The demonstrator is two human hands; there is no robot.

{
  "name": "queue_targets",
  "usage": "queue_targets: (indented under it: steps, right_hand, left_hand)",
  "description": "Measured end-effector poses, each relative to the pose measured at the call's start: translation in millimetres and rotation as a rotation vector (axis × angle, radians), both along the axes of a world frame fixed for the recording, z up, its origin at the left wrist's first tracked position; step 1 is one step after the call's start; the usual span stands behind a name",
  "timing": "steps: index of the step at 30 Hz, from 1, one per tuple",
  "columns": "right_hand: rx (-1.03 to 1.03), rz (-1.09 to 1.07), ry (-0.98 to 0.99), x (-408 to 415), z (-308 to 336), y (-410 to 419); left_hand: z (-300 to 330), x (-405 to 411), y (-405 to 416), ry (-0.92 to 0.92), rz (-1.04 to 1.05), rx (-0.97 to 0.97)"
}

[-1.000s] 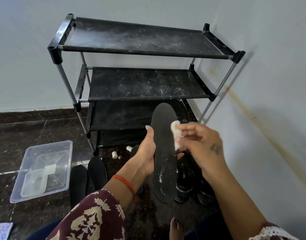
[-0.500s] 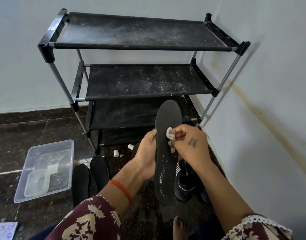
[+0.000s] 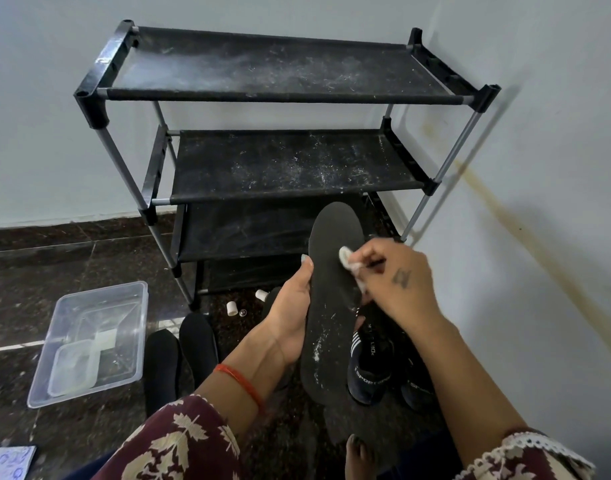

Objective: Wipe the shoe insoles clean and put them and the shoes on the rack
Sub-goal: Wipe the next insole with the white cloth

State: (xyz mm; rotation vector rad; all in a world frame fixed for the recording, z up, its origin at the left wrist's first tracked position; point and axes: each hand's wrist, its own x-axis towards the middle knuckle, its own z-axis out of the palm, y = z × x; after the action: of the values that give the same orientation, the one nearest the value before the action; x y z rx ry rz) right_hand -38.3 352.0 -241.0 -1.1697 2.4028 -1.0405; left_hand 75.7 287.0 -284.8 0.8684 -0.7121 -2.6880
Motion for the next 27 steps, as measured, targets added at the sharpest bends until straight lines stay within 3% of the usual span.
queue_targets:
  steps: [3,6,10,15,20,24,27]
  right_hand:
    - [0.071,0.087,0.024,10.9,-11.2,-3.2]
    - [0.007,0.116,-0.060,15.4,-12.8,-6.8]
    - [-0.070,0.154,-0.228,23.1,-8.2,-6.9]
    - [0.025,0.207,-0.426,18.0,5.0,-1.6]
    - [-0.053,0.021,0.076,0.7,2.2,3.5]
    - [0.105,0.100,0.103,4.3,-9.1,-0.4]
    - [0.057,0.128,-0.122,10.6,-8.4,-2.7]
  left_hand:
    - [-1.0,0.0,2.7,0.017,-0.020,0.004]
    - [1.3,0.0,2.2,0.019,-0.023,0.016]
    - [1.4,0.1,0.8,0.015,-0.009,0.013]
    - [3.2,0.4,-2.8,0.032,0.010,0.036]
    - [1.8,0.4,-5.6,0.029,0.031,0.022]
    - [1.4,-0.5,0.7,0.003,-0.016,0.001]
    - [2.3,0.1,1.4,0.012,-0.034,0.008]
